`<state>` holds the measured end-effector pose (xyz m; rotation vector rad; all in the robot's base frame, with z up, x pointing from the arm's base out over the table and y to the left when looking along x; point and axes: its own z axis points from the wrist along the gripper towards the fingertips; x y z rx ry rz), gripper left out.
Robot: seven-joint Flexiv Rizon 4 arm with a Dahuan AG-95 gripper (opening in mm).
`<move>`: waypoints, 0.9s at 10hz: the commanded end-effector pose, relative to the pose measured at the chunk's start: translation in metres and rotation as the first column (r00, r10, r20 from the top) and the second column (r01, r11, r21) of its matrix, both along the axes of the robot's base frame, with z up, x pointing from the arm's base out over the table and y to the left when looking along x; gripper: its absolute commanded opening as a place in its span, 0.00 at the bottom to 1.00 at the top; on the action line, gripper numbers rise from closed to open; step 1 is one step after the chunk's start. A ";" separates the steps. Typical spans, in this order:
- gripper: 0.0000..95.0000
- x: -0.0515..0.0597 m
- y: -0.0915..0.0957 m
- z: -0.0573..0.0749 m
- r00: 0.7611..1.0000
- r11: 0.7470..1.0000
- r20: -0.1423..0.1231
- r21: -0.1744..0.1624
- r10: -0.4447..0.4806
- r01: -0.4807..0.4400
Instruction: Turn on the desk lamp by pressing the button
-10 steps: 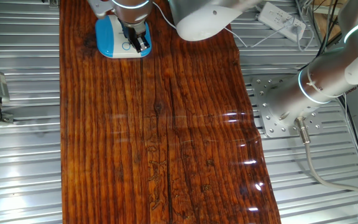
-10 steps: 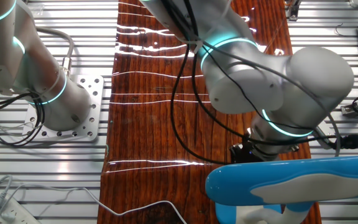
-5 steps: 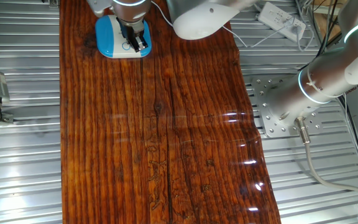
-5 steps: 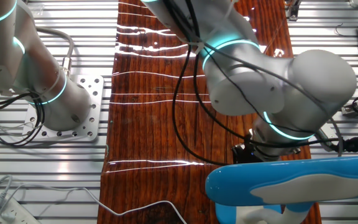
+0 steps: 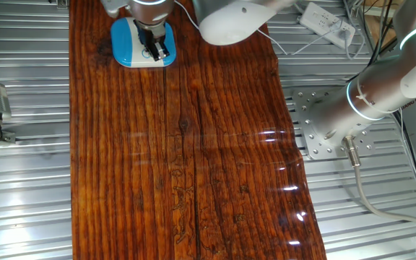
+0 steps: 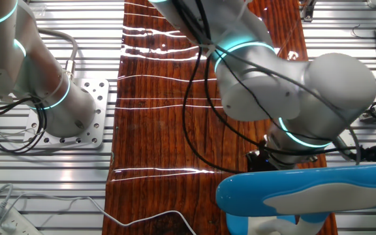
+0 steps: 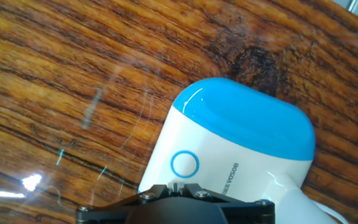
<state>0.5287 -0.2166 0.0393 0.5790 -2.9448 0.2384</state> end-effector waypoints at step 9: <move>0.00 -0.013 -0.004 -0.042 0.998 1.000 0.063 -0.006 0.020 -0.020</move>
